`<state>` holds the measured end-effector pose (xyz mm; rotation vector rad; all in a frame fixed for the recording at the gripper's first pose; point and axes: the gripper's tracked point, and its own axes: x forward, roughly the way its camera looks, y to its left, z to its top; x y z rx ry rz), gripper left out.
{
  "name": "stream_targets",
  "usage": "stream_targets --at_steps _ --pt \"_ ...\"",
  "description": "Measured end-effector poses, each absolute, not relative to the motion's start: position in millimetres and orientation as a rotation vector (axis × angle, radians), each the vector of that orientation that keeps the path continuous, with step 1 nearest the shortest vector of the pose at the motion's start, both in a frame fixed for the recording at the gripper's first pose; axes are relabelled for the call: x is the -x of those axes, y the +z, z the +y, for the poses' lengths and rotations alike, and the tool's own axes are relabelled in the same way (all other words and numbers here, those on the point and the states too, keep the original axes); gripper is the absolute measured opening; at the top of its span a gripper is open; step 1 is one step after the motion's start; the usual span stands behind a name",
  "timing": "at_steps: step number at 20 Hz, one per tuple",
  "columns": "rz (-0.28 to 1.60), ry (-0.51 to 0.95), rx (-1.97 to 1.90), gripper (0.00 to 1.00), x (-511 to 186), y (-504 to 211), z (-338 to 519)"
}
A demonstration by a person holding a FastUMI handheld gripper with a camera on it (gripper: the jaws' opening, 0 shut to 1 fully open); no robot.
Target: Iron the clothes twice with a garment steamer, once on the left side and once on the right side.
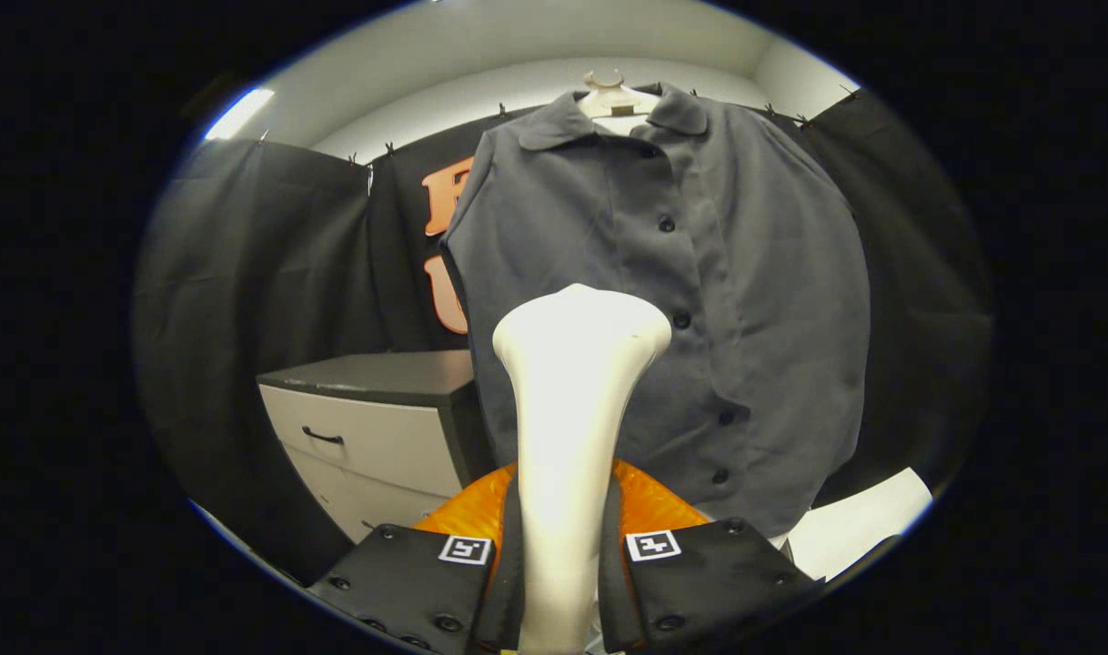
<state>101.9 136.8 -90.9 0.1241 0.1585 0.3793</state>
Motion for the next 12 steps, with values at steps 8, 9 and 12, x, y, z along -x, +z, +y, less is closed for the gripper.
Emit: stream_targets --at_steps 8,9,12 --pt "-0.013 0.268 -0.116 0.40 -138.8 4.6 55.6" --pt "-0.016 0.245 -0.111 0.40 -144.9 7.5 43.5" --pt "-0.032 0.210 -0.093 0.40 -169.4 18.7 12.3"
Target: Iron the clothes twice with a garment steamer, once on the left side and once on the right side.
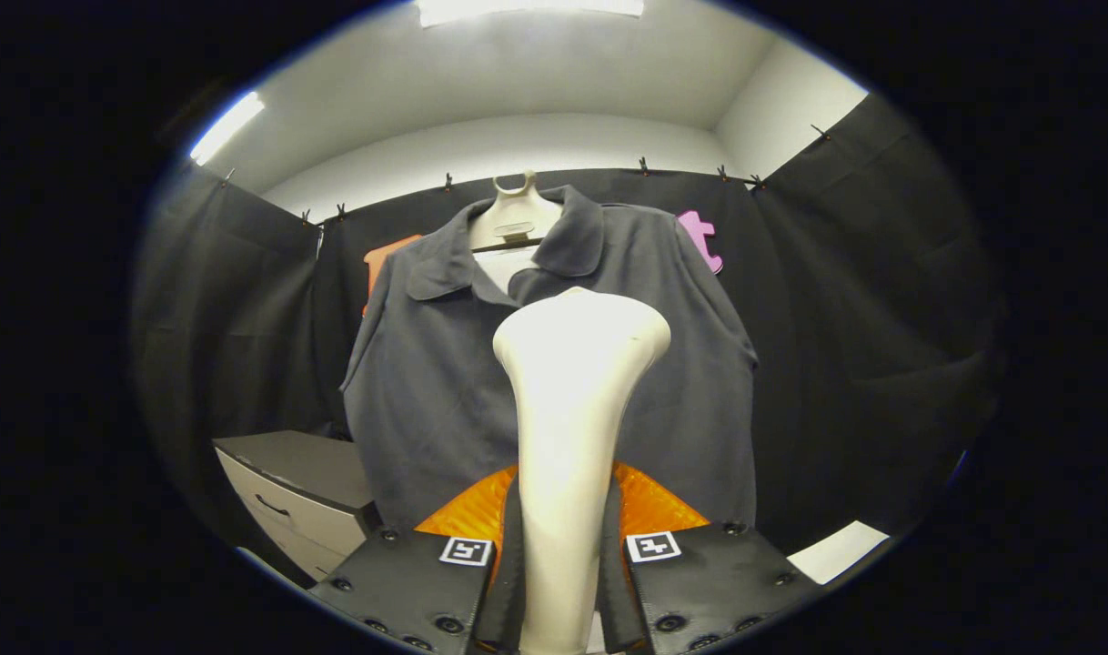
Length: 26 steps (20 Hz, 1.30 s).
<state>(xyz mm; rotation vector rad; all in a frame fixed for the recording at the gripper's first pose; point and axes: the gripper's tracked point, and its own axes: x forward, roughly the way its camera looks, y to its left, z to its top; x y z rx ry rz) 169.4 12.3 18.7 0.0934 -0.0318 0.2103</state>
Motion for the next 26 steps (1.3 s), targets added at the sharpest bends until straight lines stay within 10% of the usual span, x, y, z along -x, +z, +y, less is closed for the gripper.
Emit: stream_targets --at_steps 26 --pt "0.052 0.203 -0.098 0.40 -224.2 -17.5 -20.7"
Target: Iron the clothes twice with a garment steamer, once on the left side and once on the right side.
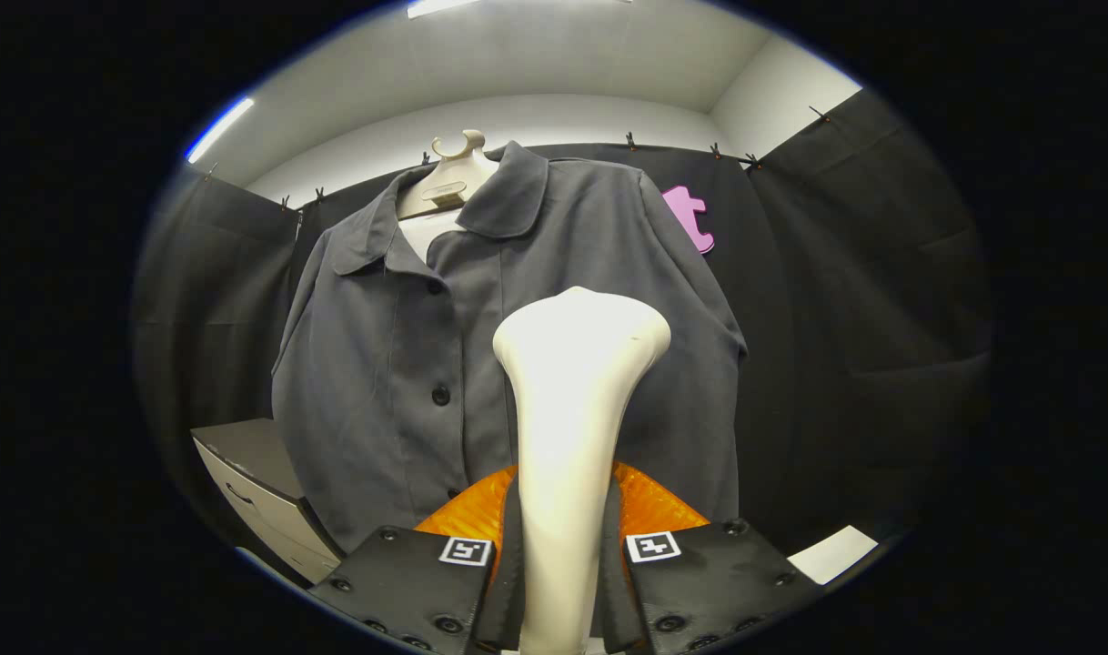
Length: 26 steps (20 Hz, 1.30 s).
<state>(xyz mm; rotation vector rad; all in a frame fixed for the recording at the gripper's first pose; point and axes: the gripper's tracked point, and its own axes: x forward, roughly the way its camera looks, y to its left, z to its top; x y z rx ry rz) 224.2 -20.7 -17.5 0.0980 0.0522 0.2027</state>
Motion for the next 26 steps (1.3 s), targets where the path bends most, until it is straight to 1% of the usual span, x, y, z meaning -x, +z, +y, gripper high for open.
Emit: stream_targets --at_steps 26 --pt "0.358 0.152 -0.170 0.40 -131.6 -190.0 -35.1"
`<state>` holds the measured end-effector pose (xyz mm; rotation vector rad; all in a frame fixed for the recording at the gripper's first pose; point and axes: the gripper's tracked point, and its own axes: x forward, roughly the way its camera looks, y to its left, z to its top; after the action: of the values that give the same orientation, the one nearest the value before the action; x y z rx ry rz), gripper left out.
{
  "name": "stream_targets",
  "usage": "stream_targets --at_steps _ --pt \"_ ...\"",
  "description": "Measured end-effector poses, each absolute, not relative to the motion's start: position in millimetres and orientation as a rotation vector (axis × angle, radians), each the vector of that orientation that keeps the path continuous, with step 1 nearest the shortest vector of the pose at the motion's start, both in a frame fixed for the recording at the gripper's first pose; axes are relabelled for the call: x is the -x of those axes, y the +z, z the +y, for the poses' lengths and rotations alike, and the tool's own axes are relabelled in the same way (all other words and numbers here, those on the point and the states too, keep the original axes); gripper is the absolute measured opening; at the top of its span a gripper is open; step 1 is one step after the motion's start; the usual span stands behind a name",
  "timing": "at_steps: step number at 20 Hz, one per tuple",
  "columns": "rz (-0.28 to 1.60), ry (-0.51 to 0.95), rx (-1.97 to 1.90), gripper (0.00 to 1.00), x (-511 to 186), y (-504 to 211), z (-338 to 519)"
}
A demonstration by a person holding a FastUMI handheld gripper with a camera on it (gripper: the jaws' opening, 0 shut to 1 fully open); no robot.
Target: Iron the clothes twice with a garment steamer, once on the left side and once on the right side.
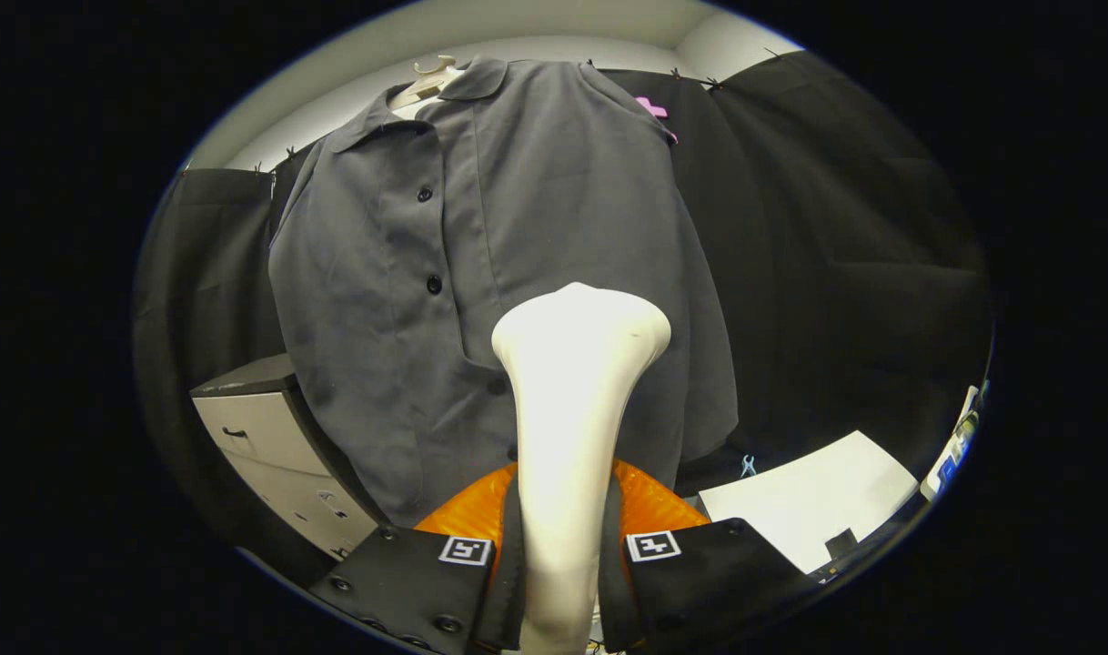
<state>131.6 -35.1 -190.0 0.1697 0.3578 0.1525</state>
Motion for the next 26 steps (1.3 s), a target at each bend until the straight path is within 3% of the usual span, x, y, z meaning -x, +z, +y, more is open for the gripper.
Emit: stream_targets --at_steps 11,26 --pt "0.417 0.129 -0.204 0.40 -123.7 -215.6 -32.5" --pt "0.186 0.231 -0.147 0.40 -91.2 -61.1 30.0"
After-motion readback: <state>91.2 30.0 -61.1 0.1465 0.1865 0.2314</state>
